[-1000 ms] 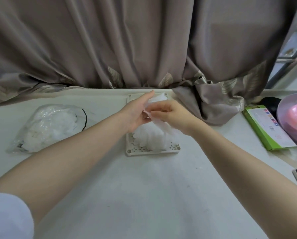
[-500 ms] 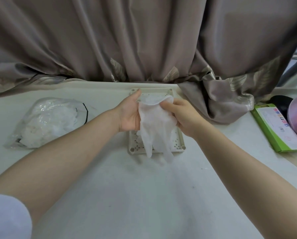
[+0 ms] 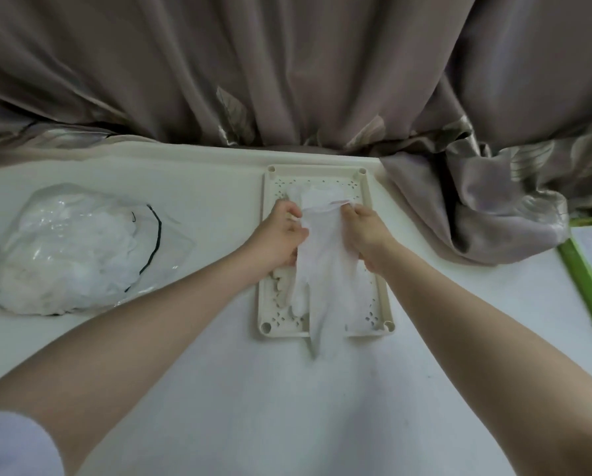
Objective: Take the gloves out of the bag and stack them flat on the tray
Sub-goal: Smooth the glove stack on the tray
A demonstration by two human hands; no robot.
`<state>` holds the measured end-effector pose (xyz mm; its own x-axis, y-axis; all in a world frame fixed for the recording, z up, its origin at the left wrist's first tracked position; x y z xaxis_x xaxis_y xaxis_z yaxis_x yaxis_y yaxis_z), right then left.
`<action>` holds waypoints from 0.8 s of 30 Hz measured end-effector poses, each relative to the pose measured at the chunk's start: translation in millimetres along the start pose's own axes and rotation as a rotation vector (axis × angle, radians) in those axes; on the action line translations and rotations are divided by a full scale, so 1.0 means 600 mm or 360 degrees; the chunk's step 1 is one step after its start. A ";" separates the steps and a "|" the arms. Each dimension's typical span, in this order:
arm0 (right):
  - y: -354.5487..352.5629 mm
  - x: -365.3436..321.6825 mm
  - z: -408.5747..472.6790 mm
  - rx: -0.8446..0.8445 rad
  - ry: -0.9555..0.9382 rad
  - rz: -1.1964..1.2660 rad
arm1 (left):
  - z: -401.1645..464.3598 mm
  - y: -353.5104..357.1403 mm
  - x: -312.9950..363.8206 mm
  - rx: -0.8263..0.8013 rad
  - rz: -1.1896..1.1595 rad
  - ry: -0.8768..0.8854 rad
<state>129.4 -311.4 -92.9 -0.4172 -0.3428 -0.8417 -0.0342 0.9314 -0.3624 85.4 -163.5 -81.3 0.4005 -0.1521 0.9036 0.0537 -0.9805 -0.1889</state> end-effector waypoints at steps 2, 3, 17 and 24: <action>0.000 0.003 0.019 0.0010 -0.0009 -0.0058 | 0.021 0.006 -0.005 -0.0053 0.0059 0.0105; 0.001 0.004 0.029 0.0012 -0.0027 -0.0086 | 0.032 0.006 -0.009 -0.0062 0.0100 0.0136; -0.009 0.016 0.063 0.0381 -0.0420 -0.0760 | 0.067 -0.009 -0.028 0.0093 0.1096 0.0601; 0.036 0.043 -0.038 -0.0117 -0.1443 -0.1358 | 0.021 0.014 -0.041 -0.0084 0.1531 0.1063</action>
<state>97.0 -297.3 -113.3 0.5385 -0.7744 -0.3321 -0.0488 0.3648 -0.9298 87.4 -166.7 -109.9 -0.3051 -0.8535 0.4225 -0.0540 -0.4274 -0.9025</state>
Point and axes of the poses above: each hand's wrist, its own z-axis towards the middle knuckle, its own y-axis out of the palm, x = y × z, the point moved 4 cm from there along z, towards the middle knuckle, and after that the axes turned 9 degrees about x, right-handed, at the moved point
